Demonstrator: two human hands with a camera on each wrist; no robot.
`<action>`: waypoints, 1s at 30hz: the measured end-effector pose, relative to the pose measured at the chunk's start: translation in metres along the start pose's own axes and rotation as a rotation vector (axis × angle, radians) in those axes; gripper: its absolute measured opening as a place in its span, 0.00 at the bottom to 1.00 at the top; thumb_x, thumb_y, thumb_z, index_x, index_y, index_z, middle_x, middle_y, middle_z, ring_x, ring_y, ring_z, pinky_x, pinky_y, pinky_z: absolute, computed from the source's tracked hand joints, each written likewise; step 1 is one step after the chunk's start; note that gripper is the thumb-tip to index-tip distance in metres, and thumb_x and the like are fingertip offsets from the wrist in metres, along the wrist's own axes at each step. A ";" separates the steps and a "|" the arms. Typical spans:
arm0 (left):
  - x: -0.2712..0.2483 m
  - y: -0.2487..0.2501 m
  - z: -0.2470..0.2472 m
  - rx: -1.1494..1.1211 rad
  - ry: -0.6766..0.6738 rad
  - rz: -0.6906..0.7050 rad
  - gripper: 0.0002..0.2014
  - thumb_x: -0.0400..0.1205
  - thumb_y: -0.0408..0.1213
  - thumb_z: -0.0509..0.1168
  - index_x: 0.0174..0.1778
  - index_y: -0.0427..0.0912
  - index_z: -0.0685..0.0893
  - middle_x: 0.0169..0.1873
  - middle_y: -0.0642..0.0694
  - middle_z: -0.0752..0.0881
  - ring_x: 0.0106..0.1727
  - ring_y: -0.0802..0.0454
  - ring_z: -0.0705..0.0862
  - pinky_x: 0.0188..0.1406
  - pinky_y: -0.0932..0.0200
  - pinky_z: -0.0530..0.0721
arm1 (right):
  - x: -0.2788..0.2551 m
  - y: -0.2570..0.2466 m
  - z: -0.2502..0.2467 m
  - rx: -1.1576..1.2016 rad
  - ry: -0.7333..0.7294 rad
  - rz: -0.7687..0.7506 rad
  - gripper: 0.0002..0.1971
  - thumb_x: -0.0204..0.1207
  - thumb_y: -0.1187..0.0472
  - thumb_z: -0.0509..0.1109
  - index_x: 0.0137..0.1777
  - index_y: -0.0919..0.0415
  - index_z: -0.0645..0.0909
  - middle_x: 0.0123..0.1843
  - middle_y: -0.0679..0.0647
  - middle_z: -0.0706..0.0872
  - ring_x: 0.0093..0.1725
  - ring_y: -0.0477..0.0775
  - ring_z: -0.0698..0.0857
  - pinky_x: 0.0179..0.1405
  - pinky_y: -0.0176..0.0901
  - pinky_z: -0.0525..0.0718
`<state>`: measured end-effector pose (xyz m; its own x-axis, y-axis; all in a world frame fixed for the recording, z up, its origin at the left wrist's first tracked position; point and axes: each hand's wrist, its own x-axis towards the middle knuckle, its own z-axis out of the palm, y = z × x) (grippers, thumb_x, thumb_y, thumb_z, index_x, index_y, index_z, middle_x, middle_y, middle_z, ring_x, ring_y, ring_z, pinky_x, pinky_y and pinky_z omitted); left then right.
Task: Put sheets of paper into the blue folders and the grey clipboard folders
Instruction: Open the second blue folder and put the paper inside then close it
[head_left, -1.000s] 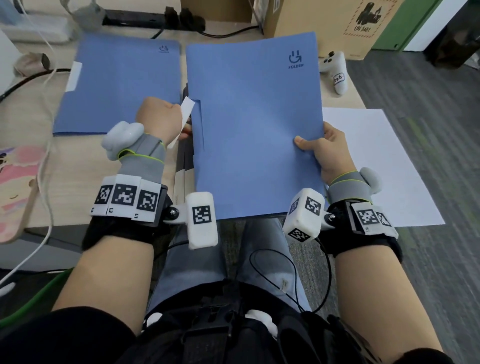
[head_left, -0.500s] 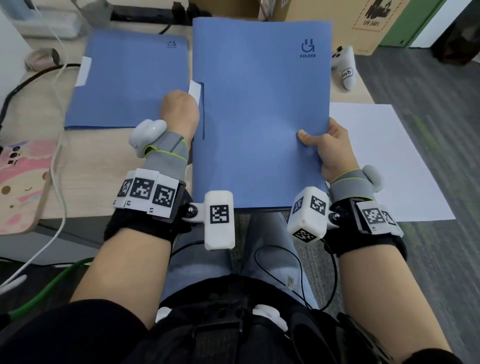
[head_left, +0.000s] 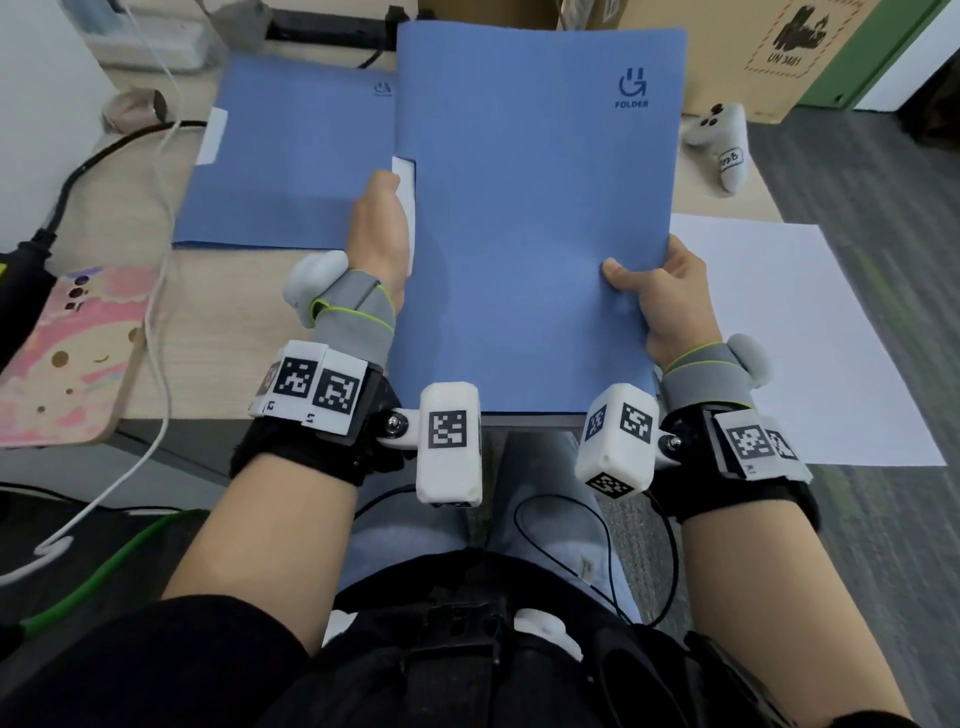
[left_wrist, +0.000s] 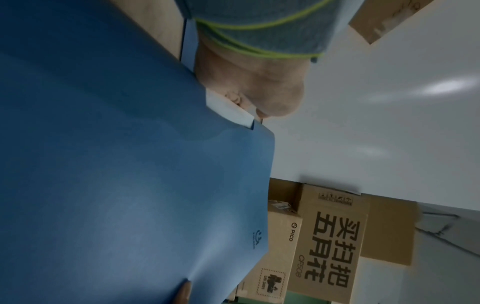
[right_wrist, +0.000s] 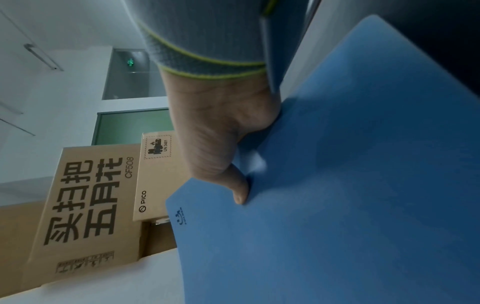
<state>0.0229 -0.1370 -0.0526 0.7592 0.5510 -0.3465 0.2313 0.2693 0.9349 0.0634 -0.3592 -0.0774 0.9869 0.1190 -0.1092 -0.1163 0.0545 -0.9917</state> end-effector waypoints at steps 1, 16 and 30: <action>0.000 0.000 -0.003 -0.028 -0.029 0.002 0.15 0.82 0.40 0.50 0.27 0.48 0.65 0.29 0.52 0.67 0.33 0.50 0.67 0.32 0.61 0.67 | 0.001 0.000 0.002 -0.003 0.006 0.001 0.16 0.70 0.79 0.70 0.48 0.55 0.83 0.46 0.47 0.90 0.42 0.47 0.90 0.42 0.40 0.87; 0.023 -0.025 -0.089 0.109 0.032 -0.027 0.11 0.72 0.36 0.60 0.41 0.34 0.85 0.41 0.45 0.91 0.42 0.49 0.85 0.49 0.49 0.86 | 0.035 -0.002 0.079 -0.008 0.012 0.098 0.14 0.69 0.78 0.71 0.48 0.60 0.84 0.41 0.47 0.91 0.37 0.48 0.89 0.35 0.38 0.87; 0.069 0.007 -0.140 0.321 0.326 0.155 0.24 0.64 0.34 0.55 0.52 0.38 0.89 0.45 0.41 0.88 0.52 0.44 0.87 0.58 0.46 0.86 | 0.078 -0.006 0.189 -0.165 -0.042 0.147 0.14 0.59 0.76 0.67 0.45 0.68 0.84 0.42 0.62 0.86 0.39 0.58 0.84 0.45 0.58 0.88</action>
<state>-0.0085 0.0133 -0.0804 0.5811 0.7981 -0.1595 0.3455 -0.0645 0.9362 0.1196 -0.1629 -0.0670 0.9548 0.1548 -0.2537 -0.2351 -0.1286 -0.9634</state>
